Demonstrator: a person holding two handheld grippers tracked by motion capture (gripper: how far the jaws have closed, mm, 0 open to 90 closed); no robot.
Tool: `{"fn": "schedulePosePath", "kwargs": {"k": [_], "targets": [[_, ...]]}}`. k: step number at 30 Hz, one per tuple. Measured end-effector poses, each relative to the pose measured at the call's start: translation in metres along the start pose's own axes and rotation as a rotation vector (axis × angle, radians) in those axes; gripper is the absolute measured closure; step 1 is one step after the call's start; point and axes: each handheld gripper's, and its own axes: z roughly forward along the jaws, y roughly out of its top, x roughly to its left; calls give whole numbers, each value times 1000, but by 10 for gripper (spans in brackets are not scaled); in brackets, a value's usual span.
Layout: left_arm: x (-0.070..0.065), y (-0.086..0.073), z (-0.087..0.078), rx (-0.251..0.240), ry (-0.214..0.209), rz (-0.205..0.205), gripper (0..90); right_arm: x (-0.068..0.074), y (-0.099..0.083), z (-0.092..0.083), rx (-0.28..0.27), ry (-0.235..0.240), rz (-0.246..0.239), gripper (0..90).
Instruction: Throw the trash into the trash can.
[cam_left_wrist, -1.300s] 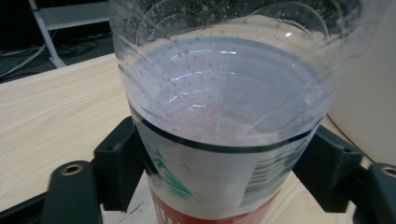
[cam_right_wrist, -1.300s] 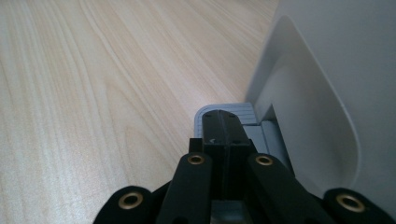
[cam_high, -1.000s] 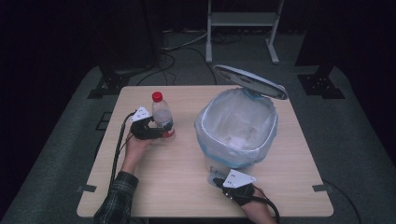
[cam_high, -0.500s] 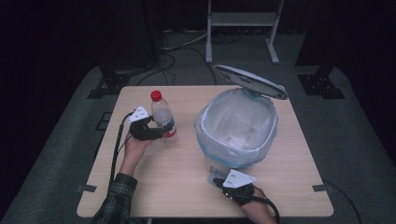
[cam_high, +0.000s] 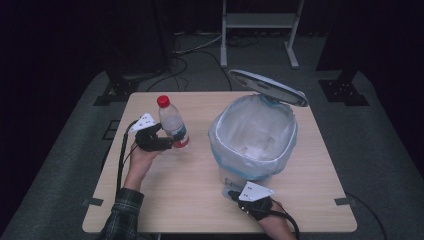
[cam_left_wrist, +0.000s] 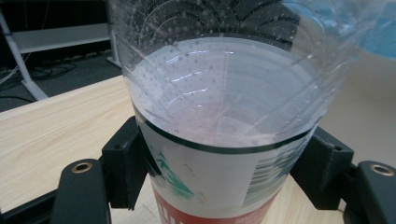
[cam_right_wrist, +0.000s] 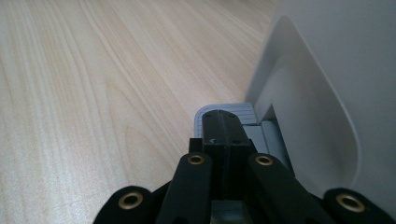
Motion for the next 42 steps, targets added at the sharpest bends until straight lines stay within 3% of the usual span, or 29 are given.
{"fn": "schedulePosePath", "kwargs": {"k": [19,42], "targets": [[-12,22,-16,-67,-73,-30,279,0,0,0,-1,0,1,900],[-35,54,-34,-157,-147,-11,280,0,0,0,-9,1,-4,900]]}}
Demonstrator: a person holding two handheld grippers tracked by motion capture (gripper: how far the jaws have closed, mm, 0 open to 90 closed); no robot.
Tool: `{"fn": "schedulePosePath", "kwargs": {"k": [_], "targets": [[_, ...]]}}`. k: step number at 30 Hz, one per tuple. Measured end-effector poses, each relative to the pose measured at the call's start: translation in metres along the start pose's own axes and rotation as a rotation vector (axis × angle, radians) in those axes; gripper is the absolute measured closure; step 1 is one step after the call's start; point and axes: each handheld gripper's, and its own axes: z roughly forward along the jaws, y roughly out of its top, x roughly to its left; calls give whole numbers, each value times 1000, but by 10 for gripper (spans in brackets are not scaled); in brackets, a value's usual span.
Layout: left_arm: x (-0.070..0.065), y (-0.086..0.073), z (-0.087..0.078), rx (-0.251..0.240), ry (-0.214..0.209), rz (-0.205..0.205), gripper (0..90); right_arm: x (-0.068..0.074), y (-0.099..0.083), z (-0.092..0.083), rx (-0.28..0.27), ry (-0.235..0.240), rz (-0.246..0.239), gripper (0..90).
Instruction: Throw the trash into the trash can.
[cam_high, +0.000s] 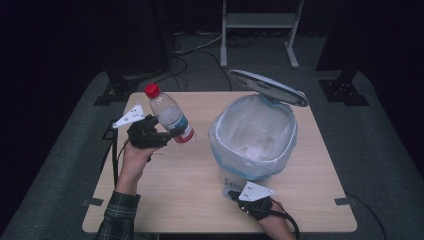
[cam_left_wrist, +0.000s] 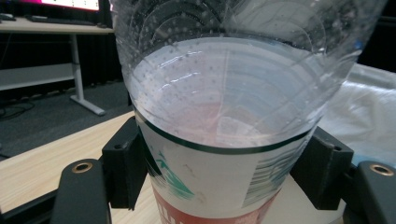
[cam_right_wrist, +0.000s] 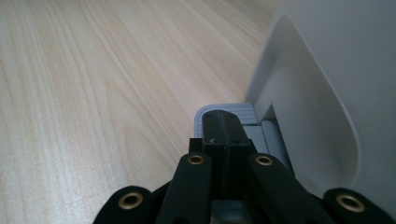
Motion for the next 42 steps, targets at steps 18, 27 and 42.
{"fn": "schedulePosePath", "kwargs": {"k": [18,27,42], "targets": [[-20,21,-6,-64,-43,2,283,0,0,0,5,-2,-4,900],[-25,35,-8,-92,-68,15,284,0,0,0,5,-1,0,900],[-31,61,-10,-154,-121,12,285,0,0,0,5,-2,-2,900]]}}
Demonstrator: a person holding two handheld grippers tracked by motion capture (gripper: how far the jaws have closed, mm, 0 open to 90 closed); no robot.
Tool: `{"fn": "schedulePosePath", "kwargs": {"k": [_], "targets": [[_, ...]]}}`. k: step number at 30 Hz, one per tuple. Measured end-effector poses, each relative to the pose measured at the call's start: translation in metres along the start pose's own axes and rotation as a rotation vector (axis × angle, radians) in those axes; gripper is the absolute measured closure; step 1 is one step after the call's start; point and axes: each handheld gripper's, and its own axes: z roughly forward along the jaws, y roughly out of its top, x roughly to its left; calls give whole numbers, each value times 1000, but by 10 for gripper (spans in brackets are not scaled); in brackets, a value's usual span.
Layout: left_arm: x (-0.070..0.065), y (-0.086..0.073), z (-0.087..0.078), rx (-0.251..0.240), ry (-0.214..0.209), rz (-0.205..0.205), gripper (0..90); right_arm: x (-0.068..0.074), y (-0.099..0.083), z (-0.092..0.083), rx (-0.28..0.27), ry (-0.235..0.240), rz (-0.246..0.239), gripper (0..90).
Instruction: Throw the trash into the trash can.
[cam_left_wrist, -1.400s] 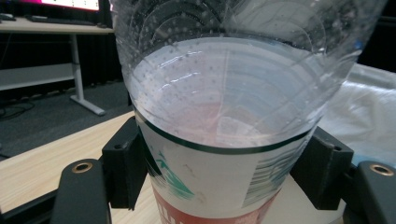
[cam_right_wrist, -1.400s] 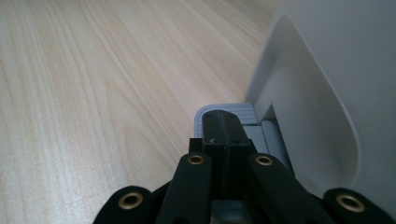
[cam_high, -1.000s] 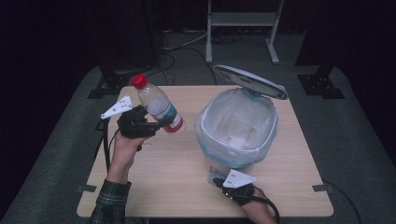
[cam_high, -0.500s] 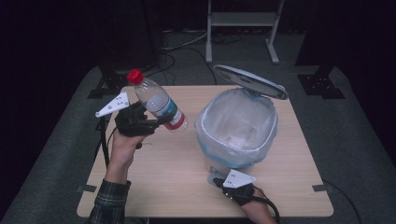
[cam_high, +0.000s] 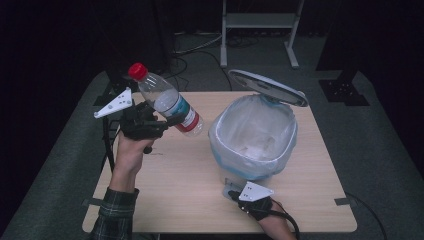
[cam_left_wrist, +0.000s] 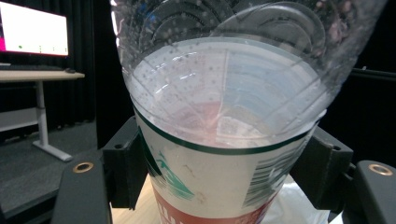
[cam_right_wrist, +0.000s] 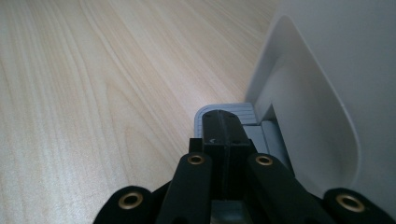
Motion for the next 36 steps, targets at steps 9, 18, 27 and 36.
{"fn": "schedulePosePath", "kwargs": {"k": [9,18,27,36], "targets": [[-7,14,9,-25,-43,9,285,0,0,0,-2,0,-1,900],[-16,24,24,-29,-82,30,285,1,0,0,4,2,8,900],[-23,28,38,-46,-123,26,285,1,0,0,4,2,14,900],[-30,29,52,-47,-154,34,285,1,0,0,4,2,12,900]]}}
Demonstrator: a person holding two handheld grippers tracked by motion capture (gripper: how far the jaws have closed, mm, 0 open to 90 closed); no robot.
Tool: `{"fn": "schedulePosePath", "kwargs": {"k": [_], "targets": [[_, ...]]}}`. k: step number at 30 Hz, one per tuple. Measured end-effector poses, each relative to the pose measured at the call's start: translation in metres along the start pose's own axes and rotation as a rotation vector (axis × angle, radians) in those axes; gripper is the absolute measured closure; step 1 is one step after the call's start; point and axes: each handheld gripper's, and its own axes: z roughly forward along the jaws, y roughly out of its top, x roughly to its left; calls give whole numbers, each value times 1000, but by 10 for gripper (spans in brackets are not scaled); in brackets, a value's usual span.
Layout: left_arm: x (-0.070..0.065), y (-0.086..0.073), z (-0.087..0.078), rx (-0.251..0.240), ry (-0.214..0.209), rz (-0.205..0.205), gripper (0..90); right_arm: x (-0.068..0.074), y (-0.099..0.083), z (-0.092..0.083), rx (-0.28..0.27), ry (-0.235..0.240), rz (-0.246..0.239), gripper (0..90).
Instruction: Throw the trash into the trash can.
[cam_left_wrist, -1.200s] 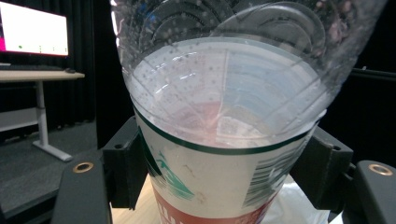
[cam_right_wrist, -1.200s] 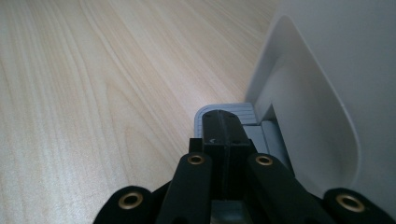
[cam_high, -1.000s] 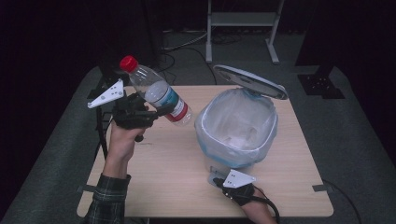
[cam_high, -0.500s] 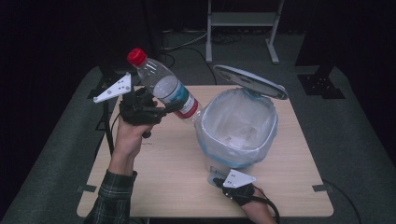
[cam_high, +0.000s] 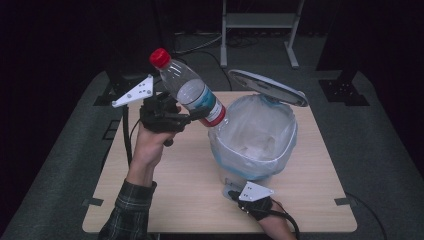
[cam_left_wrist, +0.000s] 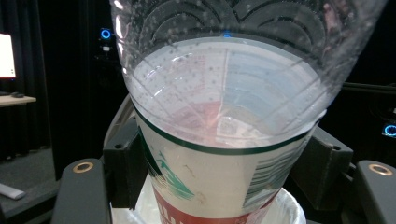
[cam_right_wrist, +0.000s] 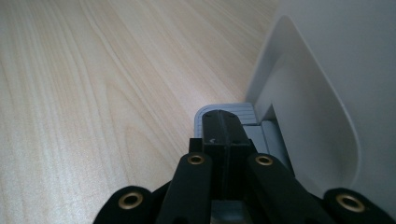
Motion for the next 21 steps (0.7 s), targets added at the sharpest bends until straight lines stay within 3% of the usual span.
{"fn": "schedulePosePath", "kwargs": {"k": [21], "targets": [[-3,-26,36,43,-54,-20,284,0,0,0,2,0,2,900]]}}
